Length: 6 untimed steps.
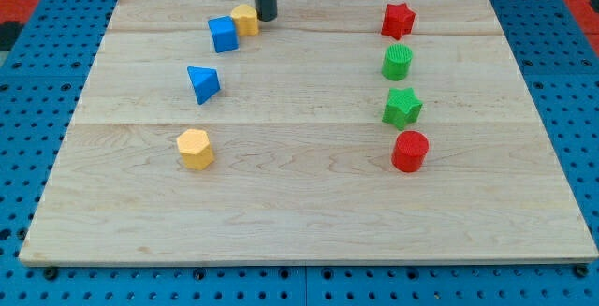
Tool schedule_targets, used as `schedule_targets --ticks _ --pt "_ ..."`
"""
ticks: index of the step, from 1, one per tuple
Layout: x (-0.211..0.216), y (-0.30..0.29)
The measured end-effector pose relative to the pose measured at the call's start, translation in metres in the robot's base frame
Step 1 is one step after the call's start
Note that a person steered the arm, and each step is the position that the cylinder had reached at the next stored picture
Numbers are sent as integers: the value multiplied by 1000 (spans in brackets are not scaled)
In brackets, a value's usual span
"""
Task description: Slightly push the heart to the top of the cube
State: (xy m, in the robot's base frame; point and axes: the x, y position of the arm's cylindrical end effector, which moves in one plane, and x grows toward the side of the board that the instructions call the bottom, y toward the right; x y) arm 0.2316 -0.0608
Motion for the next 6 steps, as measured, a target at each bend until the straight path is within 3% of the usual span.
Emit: schedule_targets --ticks 1,4,6 --pt "-4 -20" --pt "41 12" --pt "26 -12"
